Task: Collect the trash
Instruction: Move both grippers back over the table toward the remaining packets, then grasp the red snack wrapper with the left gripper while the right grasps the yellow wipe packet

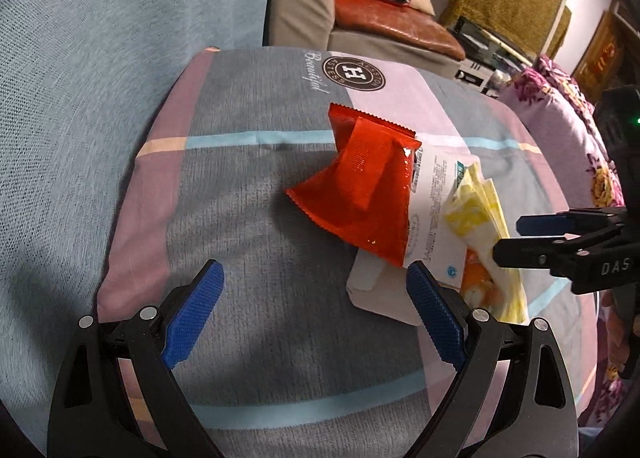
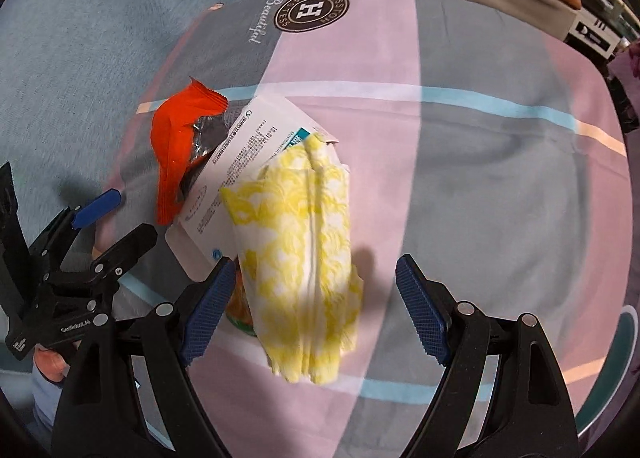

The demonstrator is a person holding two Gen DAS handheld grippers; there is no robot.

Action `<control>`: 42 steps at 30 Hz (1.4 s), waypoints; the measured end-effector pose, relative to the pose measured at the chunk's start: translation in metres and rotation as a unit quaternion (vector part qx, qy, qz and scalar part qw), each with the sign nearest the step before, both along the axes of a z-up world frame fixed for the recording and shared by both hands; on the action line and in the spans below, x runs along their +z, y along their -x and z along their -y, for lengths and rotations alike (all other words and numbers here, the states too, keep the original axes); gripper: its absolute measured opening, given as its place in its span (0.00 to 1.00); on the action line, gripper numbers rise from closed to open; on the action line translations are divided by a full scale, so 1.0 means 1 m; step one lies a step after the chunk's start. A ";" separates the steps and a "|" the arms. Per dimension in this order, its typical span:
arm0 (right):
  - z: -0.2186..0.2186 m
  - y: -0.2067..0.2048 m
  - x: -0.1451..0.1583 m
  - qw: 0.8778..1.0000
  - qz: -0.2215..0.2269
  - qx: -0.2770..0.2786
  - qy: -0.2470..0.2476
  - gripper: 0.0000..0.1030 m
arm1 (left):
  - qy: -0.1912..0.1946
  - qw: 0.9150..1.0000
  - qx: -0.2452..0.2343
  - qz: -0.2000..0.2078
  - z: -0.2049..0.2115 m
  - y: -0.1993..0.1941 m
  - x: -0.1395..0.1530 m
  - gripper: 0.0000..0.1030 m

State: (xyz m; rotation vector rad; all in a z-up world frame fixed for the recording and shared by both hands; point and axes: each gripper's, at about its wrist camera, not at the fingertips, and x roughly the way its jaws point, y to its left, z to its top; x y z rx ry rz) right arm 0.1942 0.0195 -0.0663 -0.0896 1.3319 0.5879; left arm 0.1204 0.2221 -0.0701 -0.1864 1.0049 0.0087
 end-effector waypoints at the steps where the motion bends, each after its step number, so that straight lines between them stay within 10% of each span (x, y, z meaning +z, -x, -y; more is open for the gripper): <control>1: -0.003 0.000 -0.002 1.000 -0.001 0.001 -0.002 0.76 | 0.000 1.000 -0.001 0.000 0.000 -0.001 0.000 0.90; 4: -0.005 -0.002 -0.005 1.000 -0.002 0.001 -0.003 0.74 | -0.001 1.000 -0.007 0.004 0.001 -0.006 0.003 0.90; 8: -0.008 -0.001 -0.007 1.000 -0.005 0.009 -0.007 0.29 | 0.000 1.000 -0.009 0.012 0.004 -0.018 0.008 0.90; 13: 0.002 0.004 0.003 1.000 0.013 0.000 -0.010 0.10 | 0.011 1.000 -0.014 0.020 0.008 -0.036 0.012 0.90; 19: 0.017 0.002 0.009 1.000 0.015 -0.018 -0.013 0.09 | 0.016 1.000 -0.021 0.007 0.018 -0.055 0.003 0.90; 27: 0.039 0.004 0.014 0.999 0.028 -0.033 -0.020 0.09 | 0.028 1.000 -0.013 0.002 0.020 -0.054 -0.004 0.44; 42: 0.106 0.031 0.034 0.995 0.043 -0.078 -0.050 0.09 | 0.025 0.999 0.005 0.036 0.046 0.009 0.037 0.41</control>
